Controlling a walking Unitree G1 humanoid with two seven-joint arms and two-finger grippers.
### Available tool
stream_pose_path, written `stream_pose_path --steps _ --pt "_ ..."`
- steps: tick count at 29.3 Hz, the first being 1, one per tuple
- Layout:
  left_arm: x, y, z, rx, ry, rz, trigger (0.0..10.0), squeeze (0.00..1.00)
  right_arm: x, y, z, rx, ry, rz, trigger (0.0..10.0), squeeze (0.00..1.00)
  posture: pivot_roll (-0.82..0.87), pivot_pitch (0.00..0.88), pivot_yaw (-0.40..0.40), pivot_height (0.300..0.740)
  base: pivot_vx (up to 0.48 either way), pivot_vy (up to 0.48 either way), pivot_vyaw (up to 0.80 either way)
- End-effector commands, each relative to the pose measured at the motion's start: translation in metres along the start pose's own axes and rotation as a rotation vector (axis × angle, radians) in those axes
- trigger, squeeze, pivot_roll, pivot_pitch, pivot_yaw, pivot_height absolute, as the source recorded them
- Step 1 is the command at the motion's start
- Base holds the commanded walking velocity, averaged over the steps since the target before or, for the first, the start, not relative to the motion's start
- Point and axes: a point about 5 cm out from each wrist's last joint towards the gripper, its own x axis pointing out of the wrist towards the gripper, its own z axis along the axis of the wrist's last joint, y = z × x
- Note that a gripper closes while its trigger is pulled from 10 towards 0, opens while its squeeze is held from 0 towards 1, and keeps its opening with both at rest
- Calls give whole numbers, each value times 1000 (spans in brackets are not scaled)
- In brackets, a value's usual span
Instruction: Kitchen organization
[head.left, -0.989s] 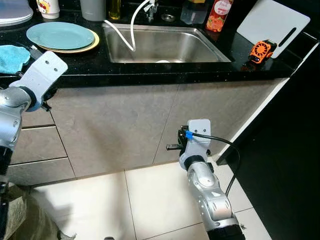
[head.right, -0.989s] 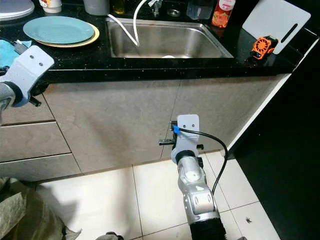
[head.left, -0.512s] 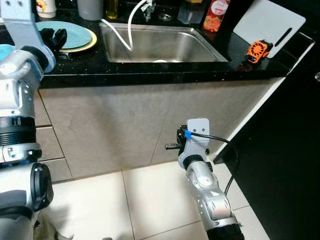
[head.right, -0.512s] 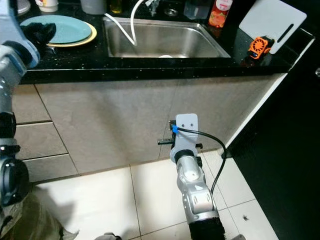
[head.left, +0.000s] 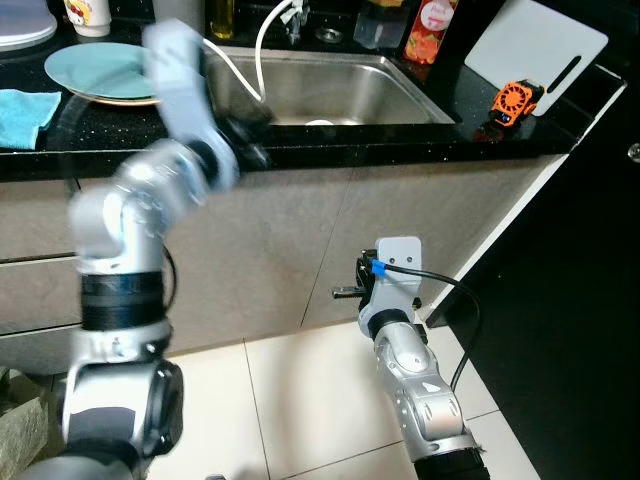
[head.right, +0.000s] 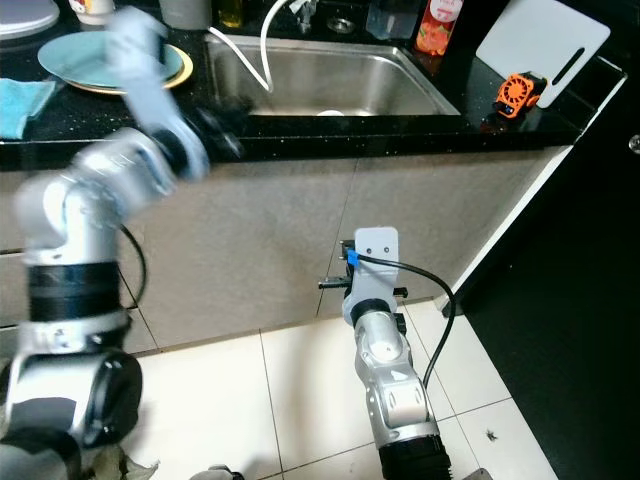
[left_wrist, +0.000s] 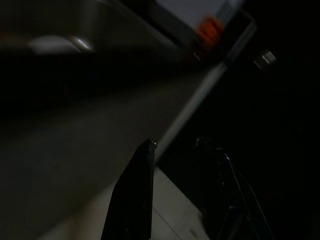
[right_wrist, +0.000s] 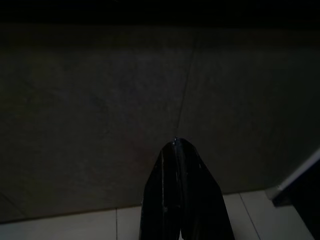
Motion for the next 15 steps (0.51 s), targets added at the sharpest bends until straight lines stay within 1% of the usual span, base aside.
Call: stream_pose_path --steps 1,2,3,4,7,8,9,10,11,12,13,15 --pt "1 -10 -4 42 22 -30 10000 0 -4 2 -4 25 19 -12 10000 0 238 88 -69 740 0 0 0" --pt "1 -8 -7 92 39 14 10000 0 -4 2 -4 28 17 -15 10000 0 237 91 -65 740 0 0 0" --pt "1 -8 -7 92 39 14 10000 0 -4 2 -4 28 17 -15 10000 0 237 91 -65 740 0 0 0" --pt "0 -3 -6 167 40 85 10000 0 -4 2 -4 31 14 -17 10000 0 241 91 -61 740 0 0 0" --pt "-2 0 -6 183 52 98 10000 0 -4 3 -3 33 11 -18 10000 0 250 92 -52 740 0 0 0" --pt "-5 2 -6 228 61 113 10000 0 -5 5 -2 36 7 -18 10000 0 256 91 -44 740 0 0 0" --pt "-10 3 -8 360 64 131 10000 0 -5 6 -1 39 -1 -17 10000 0 263 90 -36 740 0 0 0" --pt "-10 3 -8 360 64 131 10000 0 -5 6 -1 39 -1 -17 10000 0 263 90 -36 740 0 0 0" --pt "-13 2 -10 453 68 135 10000 0 -4 7 0 41 -6 -17 10000 0 264 90 -34 740 0 0 0" --pt "-13 2 -10 453 68 135 10000 0 -4 7 0 41 -6 -17 10000 0 264 90 -34 740 0 0 0" --pt "-17 -3 -14 455 77 82 10000 0 -4 8 2 42 -14 -16 10000 0 265 87 -28 740 0 0 0" --pt "-17 -3 -14 455 77 82 10000 0 -4 8 2 42 -14 -16 10000 0 265 87 -28 740 0 0 0"
